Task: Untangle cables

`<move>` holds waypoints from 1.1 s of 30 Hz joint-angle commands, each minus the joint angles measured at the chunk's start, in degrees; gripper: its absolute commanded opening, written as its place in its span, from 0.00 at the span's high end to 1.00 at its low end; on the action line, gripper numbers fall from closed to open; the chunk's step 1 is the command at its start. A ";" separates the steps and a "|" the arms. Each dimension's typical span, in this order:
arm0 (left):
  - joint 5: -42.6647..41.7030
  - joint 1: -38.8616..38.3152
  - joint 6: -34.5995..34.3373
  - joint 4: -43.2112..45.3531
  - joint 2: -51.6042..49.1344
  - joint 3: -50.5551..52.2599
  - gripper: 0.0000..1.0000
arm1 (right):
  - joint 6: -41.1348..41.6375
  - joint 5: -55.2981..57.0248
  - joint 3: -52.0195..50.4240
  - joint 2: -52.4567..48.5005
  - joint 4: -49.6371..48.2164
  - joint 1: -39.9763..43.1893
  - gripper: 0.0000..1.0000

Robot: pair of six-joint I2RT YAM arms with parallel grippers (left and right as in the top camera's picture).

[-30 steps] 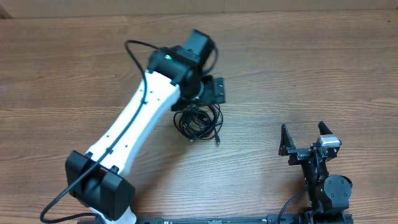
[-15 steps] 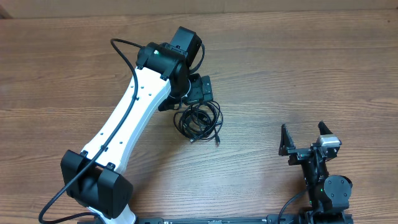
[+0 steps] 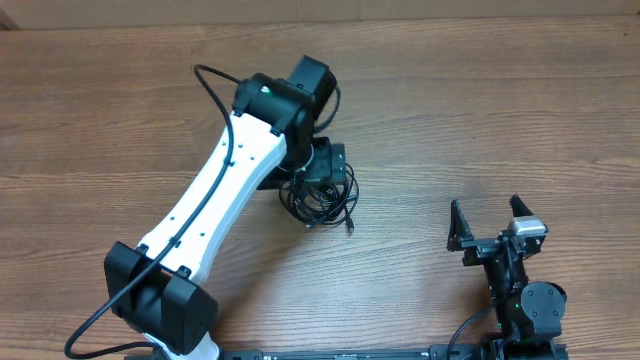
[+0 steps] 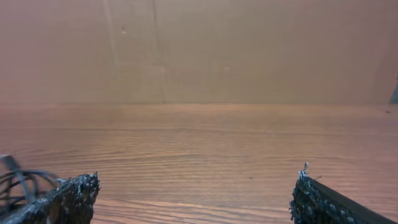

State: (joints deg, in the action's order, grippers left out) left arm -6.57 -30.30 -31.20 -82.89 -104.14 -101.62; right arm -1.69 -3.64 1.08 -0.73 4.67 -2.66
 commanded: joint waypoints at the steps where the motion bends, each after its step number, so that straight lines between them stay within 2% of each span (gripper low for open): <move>1: 0.59 -1.79 2.93 -0.26 -0.13 -0.74 0.00 | 0.92 -8.33 -0.61 0.55 -1.01 0.13 0.00; 9: -0.42 -4.09 0.31 0.50 -0.13 -0.74 0.00 | 22.08 -40.39 -0.61 0.55 -1.84 0.13 0.00; 13: -1.38 -4.15 -3.54 0.57 -0.04 -0.76 0.03 | 29.73 -42.80 -0.59 0.55 -4.07 0.13 0.00; 17: -0.31 -3.52 -5.27 1.57 0.98 -0.81 0.04 | 36.72 -44.28 0.63 0.55 -16.85 0.15 0.00; 20: -0.33 -2.01 -5.27 1.60 3.15 -0.83 0.05 | 36.15 -41.11 5.64 0.55 -19.71 0.15 0.00; 24: 1.55 0.74 -5.25 1.03 7.63 -0.83 0.05 | 28.28 -35.60 15.32 -0.66 -14.21 0.15 0.00; 29: 5.95 3.61 -5.25 -0.07 11.56 -0.81 0.04 | 16.17 -32.13 30.77 -7.91 4.61 0.15 0.00; 33: 11.65 4.94 -6.95 -2.21 11.52 -0.79 0.07 | 6.51 -29.75 43.60 -18.56 23.61 0.15 0.00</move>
State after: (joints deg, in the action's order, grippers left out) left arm -1.17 -26.09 -36.12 -84.14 -92.20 -101.71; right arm 14.74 -37.30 38.33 -12.82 22.57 -2.61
